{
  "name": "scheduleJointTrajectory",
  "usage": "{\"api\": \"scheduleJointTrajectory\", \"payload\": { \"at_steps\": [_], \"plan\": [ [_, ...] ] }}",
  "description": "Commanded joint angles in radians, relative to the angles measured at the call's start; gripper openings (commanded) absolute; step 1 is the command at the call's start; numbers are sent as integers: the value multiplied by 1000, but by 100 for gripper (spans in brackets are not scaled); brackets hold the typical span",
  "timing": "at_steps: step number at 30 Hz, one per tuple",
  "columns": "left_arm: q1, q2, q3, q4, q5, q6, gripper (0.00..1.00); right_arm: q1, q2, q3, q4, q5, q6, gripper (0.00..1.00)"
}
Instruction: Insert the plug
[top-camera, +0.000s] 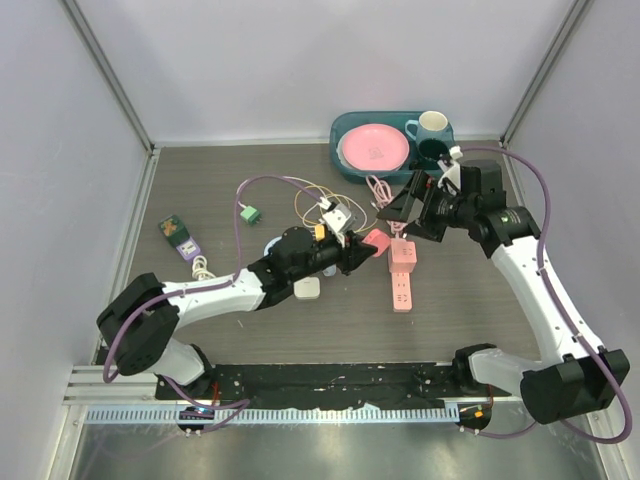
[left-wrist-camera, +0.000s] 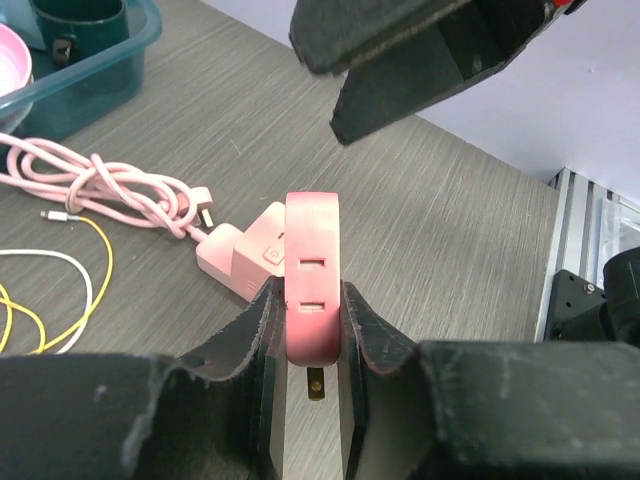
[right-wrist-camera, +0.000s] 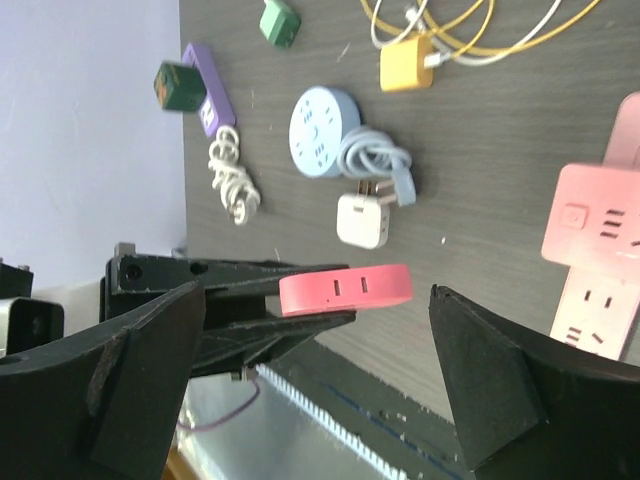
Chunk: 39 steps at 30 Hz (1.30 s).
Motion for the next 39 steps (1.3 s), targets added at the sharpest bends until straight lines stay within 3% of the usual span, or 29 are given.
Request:
{"api": "scheduleJointTrajectory", "payload": {
  "at_steps": [1, 12, 24, 27, 28, 30, 31, 32, 34, 37, 38, 39],
  "plan": [
    [-3, -37, -23, 190, 35, 92, 1, -2, 32, 55, -105, -166, -121, 100],
    [-3, -1, 2, 253, 126, 69, 2, -2, 81, 28, -129, -221, -161, 99],
    [-5, 25, 10, 272, 157, 74, 3, -2, 102, 24, -128, -263, -155, 83],
    [-3, 26, 8, 275, 149, 77, 4, -3, 104, 26, -133, -270, -158, 77],
    [-5, 26, 8, 276, 147, 80, 5, -2, 104, 28, -133, -274, -161, 70],
    [-3, 29, 6, 276, 140, 79, 14, -3, 105, 28, -139, -283, -165, 59],
    [-3, 31, 5, 276, 137, 80, 19, -2, 105, 28, -140, -283, -173, 41],
    [-3, 31, 0, 276, 135, 80, 31, -2, 102, 28, -143, -280, -178, 31],
    [-3, 33, -6, 276, 126, 80, 39, -3, 101, 32, -152, -264, -185, 12],
    [-3, 26, -21, 276, 115, 82, 58, -2, 105, 40, -168, -246, -205, 1],
    [-3, 23, -33, 276, 109, 80, 70, -2, 107, 47, -168, -240, -216, 1],
    [-3, 17, -40, 276, 97, 80, 76, -2, 107, 52, -174, -228, -221, 1]
  ]
}}
